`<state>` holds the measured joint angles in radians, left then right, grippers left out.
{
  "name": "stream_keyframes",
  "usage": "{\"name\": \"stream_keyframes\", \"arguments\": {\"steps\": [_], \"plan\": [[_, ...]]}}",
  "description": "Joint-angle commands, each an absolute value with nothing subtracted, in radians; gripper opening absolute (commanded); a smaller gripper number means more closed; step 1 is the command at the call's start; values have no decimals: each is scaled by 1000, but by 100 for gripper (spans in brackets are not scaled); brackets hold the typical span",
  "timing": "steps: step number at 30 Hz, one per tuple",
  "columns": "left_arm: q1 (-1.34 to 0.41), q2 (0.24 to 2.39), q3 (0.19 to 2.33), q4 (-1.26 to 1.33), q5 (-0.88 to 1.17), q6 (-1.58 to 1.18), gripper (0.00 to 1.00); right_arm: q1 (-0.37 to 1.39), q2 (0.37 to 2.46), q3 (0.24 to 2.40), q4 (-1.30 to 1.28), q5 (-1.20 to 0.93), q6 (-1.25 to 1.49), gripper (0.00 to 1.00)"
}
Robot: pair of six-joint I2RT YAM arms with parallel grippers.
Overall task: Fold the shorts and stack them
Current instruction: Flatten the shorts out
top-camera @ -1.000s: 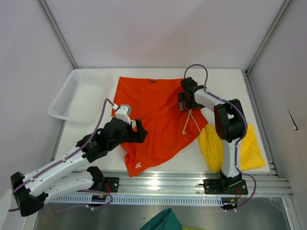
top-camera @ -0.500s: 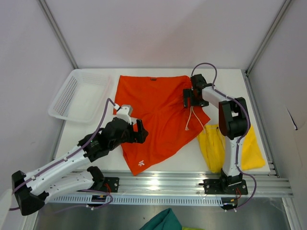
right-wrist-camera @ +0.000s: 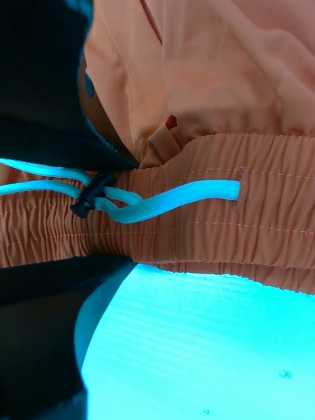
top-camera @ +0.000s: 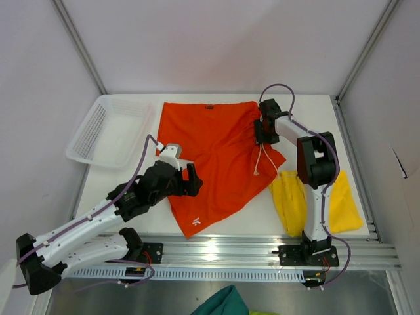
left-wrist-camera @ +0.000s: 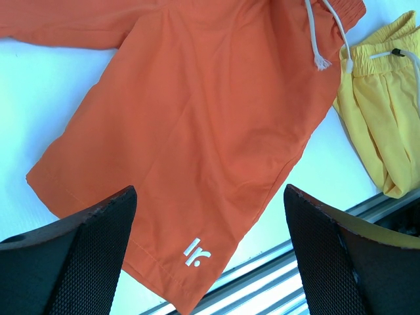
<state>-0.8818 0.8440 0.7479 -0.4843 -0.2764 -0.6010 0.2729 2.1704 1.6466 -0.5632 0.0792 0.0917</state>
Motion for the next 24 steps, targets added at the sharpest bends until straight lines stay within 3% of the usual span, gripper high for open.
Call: {"name": "stream_keyframes", "arguments": {"steps": [1, 5, 7, 11, 16, 17, 18, 20, 24], "plan": [[-888, 836, 764, -488, -265, -592, 94, 299, 2221, 1635, -620, 72, 87, 54], [-888, 844, 765, -488, -265, -592, 94, 304, 2191, 1617, -609, 93, 95, 56], [-888, 848, 764, -491, -265, -591, 94, 304, 2180, 1611, -606, 121, 101, 71], [-888, 870, 762, -509, -261, -601, 95, 301, 2184, 1632, -623, 193, 110, 83], [-842, 929, 744, -560, -282, -620, 97, 296, 2241, 1706, -653, 179, 113, 85], [-818, 937, 735, -549, -259, -615, 97, 298, 2250, 1713, -657, 178, 112, 83], [-751, 943, 726, -517, -192, -608, 97, 296, 2259, 1732, -664, 172, 113, 73], [-689, 959, 697, -494, -146, -595, 96, 295, 2278, 1747, -672, 178, 123, 62], [-592, 968, 695, -492, -179, -618, 96, 267, 2276, 1753, -663, 189, 150, 51]]}}
